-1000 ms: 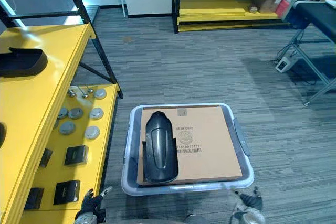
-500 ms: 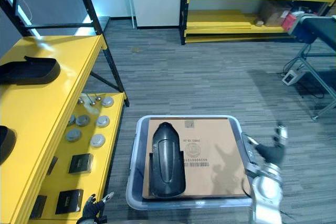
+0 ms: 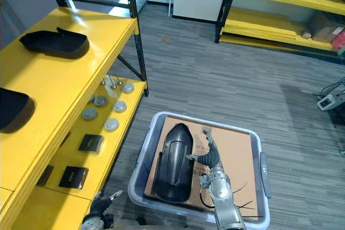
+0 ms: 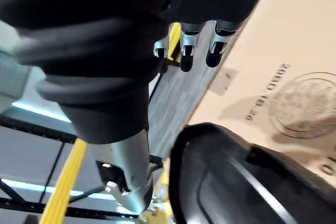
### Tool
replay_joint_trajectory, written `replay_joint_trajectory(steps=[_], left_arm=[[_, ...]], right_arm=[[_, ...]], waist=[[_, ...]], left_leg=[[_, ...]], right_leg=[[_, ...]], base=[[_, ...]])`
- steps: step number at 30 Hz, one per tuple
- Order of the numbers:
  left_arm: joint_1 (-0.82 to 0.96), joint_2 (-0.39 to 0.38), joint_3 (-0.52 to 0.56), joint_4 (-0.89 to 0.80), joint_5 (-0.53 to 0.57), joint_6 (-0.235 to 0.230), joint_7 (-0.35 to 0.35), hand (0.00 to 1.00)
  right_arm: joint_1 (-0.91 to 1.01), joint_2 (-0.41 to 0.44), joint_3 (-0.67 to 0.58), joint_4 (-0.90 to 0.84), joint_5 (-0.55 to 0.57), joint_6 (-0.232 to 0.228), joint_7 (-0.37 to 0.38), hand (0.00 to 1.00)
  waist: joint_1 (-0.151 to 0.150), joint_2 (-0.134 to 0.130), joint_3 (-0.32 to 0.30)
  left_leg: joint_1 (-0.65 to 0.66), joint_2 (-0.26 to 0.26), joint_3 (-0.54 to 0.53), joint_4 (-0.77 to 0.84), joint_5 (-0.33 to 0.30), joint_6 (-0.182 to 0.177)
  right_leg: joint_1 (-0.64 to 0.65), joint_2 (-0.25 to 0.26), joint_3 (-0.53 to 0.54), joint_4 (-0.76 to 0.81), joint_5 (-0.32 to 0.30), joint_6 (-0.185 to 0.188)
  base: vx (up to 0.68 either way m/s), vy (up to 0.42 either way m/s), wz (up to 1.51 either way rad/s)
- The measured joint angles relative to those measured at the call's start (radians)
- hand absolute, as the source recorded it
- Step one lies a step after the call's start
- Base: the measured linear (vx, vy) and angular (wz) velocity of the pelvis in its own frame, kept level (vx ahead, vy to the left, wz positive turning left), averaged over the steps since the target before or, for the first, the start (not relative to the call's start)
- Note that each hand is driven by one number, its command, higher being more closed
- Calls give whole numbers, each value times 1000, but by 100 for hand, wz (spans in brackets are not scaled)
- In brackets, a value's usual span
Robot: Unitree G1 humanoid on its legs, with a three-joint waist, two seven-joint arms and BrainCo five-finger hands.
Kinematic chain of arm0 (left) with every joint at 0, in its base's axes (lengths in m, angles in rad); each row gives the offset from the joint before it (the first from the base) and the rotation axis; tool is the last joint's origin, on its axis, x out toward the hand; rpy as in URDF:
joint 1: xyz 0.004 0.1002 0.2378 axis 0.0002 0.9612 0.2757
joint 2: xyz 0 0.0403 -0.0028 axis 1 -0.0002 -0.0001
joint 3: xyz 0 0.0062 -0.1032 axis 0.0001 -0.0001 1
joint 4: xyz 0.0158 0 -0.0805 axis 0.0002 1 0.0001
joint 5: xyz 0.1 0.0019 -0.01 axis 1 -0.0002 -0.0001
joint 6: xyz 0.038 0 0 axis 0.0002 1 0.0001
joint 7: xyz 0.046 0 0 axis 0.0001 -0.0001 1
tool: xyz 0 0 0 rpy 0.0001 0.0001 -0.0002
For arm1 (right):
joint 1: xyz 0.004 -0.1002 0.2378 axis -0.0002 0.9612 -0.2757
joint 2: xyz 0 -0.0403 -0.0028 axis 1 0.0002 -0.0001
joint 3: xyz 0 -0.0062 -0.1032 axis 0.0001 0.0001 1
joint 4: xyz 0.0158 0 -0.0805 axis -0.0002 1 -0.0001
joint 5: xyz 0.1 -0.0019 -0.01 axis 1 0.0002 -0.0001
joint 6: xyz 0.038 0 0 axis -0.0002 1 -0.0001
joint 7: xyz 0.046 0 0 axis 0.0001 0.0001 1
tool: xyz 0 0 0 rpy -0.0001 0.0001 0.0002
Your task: Walk over and take plastic housings, then place them on the shelf
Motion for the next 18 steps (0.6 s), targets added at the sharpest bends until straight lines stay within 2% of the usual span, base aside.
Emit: replay_joint_trajectory(steps=[2, 6, 8, 16, 17, 18], left_arm=[[-1, -1, -2, 0, 0, 0, 5, 0], [-2, 7, -23, 0, 2, 0, 19, 0], [-4, 13, -38, -2, 7, 0, 20, 0], [-5, 17, -43, -15, 7, 0, 24, 0], [-4, 18, -47, -18, 7, 1, 27, 0], [-4, 19, -49, -18, 8, 1, 27, 0]], right_arm=[[-10, 7, -31, 35, -25, 25, -42, 0], [-68, 17, -80, 128, -57, 69, -92, 0], [-104, 25, -94, 189, -72, 96, -123, 0], [-209, 41, -115, 317, -119, 150, -152, 0], [-228, 40, -115, 335, -137, 159, -152, 100], [-238, 39, -114, 348, -141, 160, -152, 100]], waist=[[-2, 0, 0], [1, 1, 1], [3, 2, 3], [7, 14, 39], [8, 14, 40], [9, 14, 40]], left_leg=[[0, -1, -11, -29, 6, -10], [-16, -12, -22, -54, 8, -9], [-32, -32, -36, -58, 29, -4], [-58, -45, -78, -143, 113, 6], [-57, -44, -80, -162, 128, 4], [-58, -43, -80, -166, 131, 4]], right_leg=[[-4, 0, -5, -11, 0, 0], [-21, -8, -12, -26, 6, 4], [-21, -23, -36, -47, 21, 14], [-54, -34, -84, -54, 48, 17], [-62, -33, -87, -54, 52, 15], [-65, -33, -87, -55, 54, 15]], base=[[-32, 0, 11], [-57, 35, 9], [-101, 48, 23], [-117, 25, 21], [-94, 9, 7], [-102, 14, 1]])
